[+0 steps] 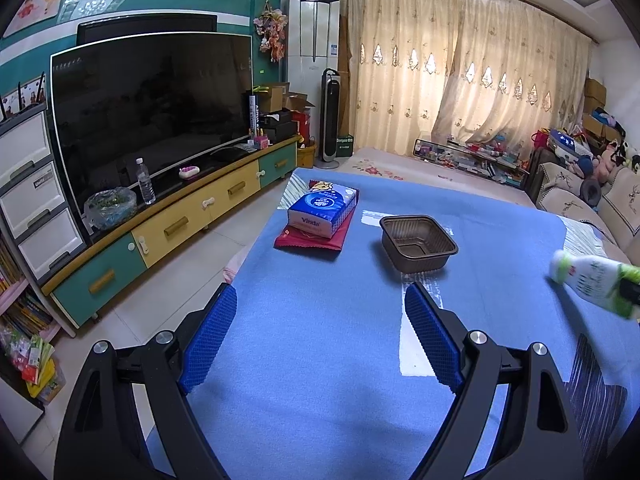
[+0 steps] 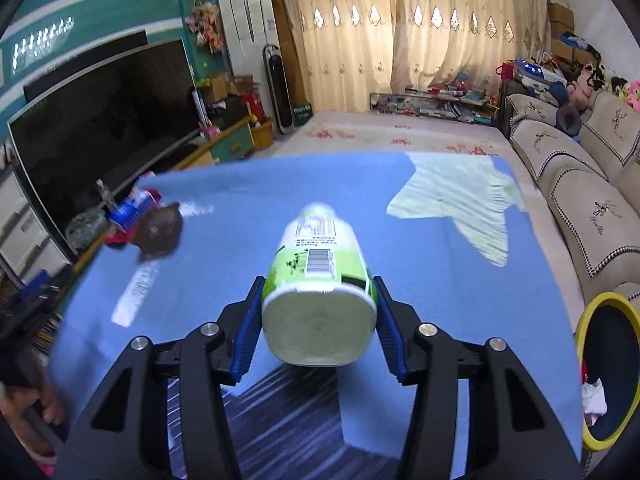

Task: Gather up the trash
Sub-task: 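Carry the bottle over the yellow bin and release it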

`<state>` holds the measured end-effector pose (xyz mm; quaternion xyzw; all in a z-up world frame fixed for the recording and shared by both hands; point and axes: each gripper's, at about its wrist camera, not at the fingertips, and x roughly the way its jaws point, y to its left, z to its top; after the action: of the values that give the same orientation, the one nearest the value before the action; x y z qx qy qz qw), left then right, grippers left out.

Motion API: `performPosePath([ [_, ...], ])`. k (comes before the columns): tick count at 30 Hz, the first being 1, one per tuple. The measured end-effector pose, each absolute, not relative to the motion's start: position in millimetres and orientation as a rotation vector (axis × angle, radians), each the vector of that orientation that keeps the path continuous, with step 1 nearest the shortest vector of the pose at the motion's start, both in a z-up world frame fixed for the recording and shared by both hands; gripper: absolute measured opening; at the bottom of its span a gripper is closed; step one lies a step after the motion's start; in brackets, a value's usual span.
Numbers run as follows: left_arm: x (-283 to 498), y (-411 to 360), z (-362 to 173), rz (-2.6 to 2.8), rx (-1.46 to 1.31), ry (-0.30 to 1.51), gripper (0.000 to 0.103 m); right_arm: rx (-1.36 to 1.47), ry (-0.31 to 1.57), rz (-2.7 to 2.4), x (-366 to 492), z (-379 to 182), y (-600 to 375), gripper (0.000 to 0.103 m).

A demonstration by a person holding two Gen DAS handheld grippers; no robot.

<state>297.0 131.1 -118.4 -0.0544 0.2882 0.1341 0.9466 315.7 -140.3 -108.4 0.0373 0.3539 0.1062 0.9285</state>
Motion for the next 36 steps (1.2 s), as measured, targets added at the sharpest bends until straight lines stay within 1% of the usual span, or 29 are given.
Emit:
performPosePath([
  [7,297,129,-117,0.266,-0.095,0.581,0.085,0.152,0.682,0.242,271,-79,-179,0.049],
  [16,293,119,-115,0.234,-0.057,0.551,0.085,0.231,0.657,0.235,228,-64,-225,0.049],
  [23,292,113,-113,0.217,-0.026,0.544,0.085,0.265,0.625,0.206,207,-52,-256,0.049],
  [30,293,116,-113,0.196,-0.052,0.553,0.085,0.290,0.594,0.182,192,-40,-282,0.049],
  [36,294,116,-114,0.195,-0.055,0.555,0.085,0.305,0.538,0.093,174,-24,-323,0.049],
])
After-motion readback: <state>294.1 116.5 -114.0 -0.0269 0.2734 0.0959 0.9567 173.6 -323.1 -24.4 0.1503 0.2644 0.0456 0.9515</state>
